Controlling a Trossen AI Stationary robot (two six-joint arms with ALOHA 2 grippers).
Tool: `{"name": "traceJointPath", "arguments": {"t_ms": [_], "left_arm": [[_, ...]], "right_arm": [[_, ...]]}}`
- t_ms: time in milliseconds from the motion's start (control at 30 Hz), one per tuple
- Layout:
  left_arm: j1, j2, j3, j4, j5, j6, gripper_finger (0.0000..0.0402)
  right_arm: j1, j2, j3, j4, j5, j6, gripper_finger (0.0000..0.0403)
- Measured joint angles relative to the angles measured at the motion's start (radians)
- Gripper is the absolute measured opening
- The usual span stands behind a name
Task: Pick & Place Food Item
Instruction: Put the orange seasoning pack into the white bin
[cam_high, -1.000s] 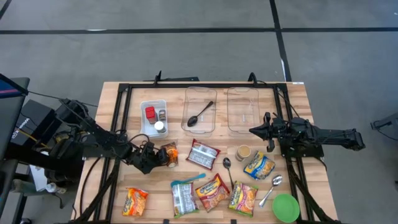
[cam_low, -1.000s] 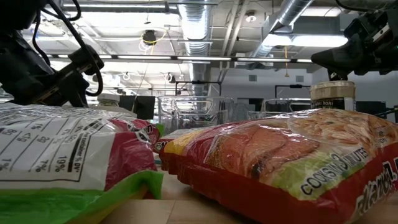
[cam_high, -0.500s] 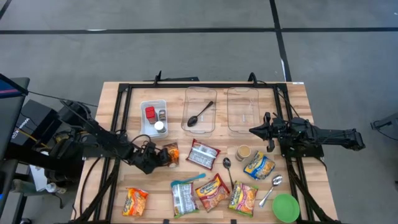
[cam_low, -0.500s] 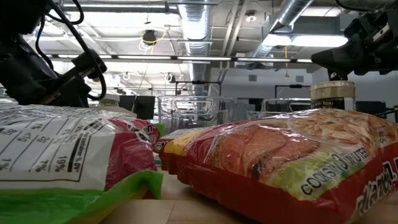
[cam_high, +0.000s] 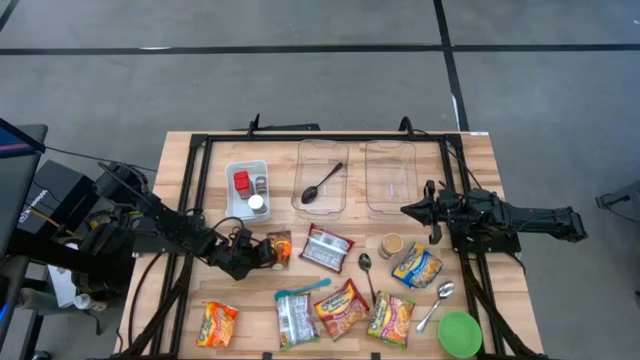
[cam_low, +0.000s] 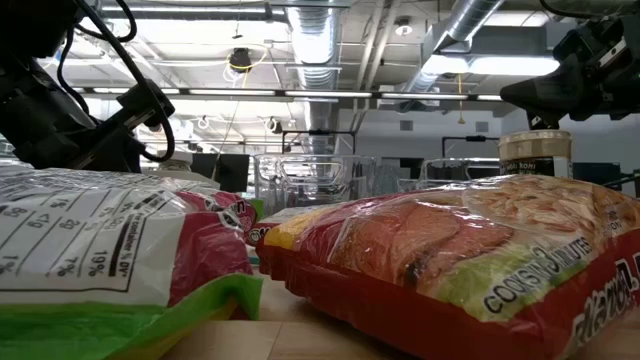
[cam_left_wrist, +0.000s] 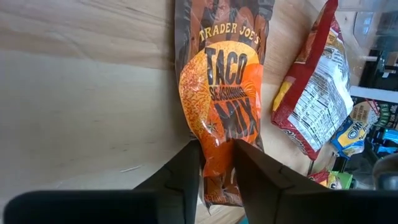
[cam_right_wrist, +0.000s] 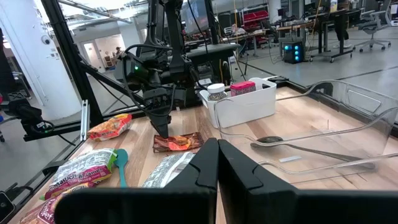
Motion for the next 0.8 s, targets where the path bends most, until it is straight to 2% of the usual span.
{"name": "traceJointPath", "arguments": {"t_ms": [800], "left_arm": [[0.000,0.002,-0.002,0.150,0.008,0.368,0.0032]], "right_arm": [[0.000,0.000,0.000,0.000,0.000,0.000,0.0000]]}}
